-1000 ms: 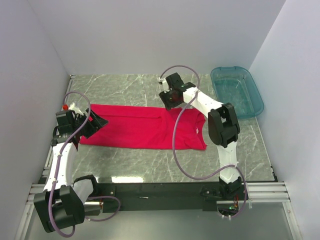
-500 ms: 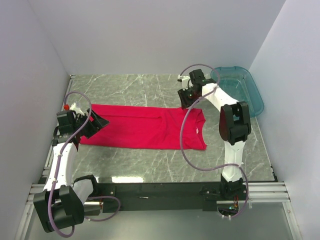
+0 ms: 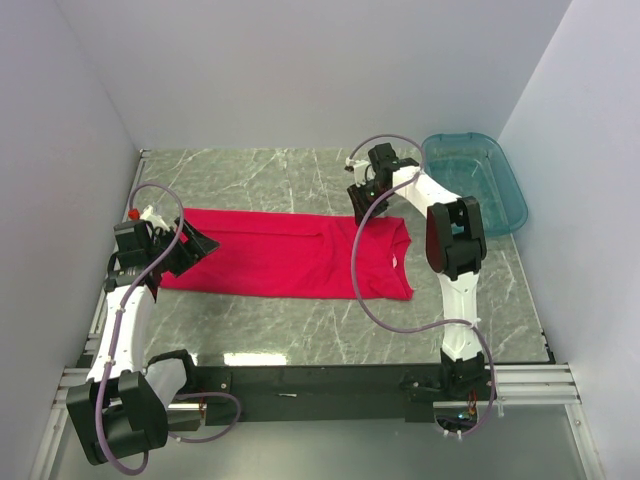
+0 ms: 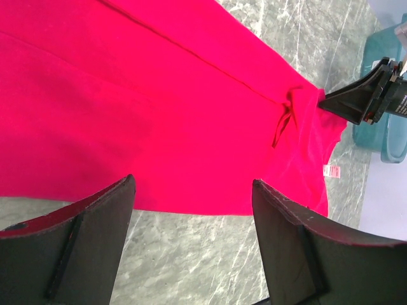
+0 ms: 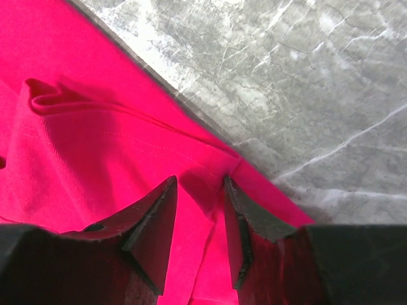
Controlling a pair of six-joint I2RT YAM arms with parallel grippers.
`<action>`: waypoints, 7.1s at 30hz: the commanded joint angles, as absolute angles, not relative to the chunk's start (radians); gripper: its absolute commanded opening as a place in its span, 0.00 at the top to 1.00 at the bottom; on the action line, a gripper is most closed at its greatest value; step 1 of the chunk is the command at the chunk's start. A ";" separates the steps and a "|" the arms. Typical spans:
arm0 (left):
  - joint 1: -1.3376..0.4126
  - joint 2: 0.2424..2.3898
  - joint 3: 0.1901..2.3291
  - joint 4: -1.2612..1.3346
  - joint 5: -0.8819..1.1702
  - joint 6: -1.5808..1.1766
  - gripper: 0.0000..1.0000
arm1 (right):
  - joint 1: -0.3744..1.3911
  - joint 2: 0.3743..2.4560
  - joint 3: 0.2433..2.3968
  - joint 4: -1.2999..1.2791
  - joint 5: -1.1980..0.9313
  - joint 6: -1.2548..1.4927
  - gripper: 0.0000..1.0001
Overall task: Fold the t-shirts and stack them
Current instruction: Fold the tshirt
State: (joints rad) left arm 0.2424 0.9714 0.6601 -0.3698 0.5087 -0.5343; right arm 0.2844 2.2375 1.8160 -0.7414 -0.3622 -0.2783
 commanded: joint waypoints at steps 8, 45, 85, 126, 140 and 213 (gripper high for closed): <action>0.238 0.965 0.661 -0.337 0.531 -0.506 0.21 | 0.284 2.232 1.859 -0.755 -0.377 -0.278 0.79; 0.235 0.976 0.661 -0.336 0.537 -0.506 0.21 | 0.264 2.141 1.818 -0.670 -0.203 -0.276 0.98; 0.222 0.980 0.696 -0.452 0.290 -0.601 0.22 | 0.153 1.310 0.824 -0.678 -0.368 -0.582 0.47; 0.221 1.006 0.704 -0.460 0.276 -0.594 0.23 | 0.054 1.417 0.831 -0.773 -0.385 -0.638 1.00; 0.221 1.012 0.712 -0.425 0.398 -0.537 0.24 | -0.049 1.408 0.798 -0.798 -0.315 -0.718 1.00; -0.436 2.510 2.181 -0.424 0.319 -0.075 1.00 | -0.235 0.755 0.746 -0.810 -1.037 -0.838 0.12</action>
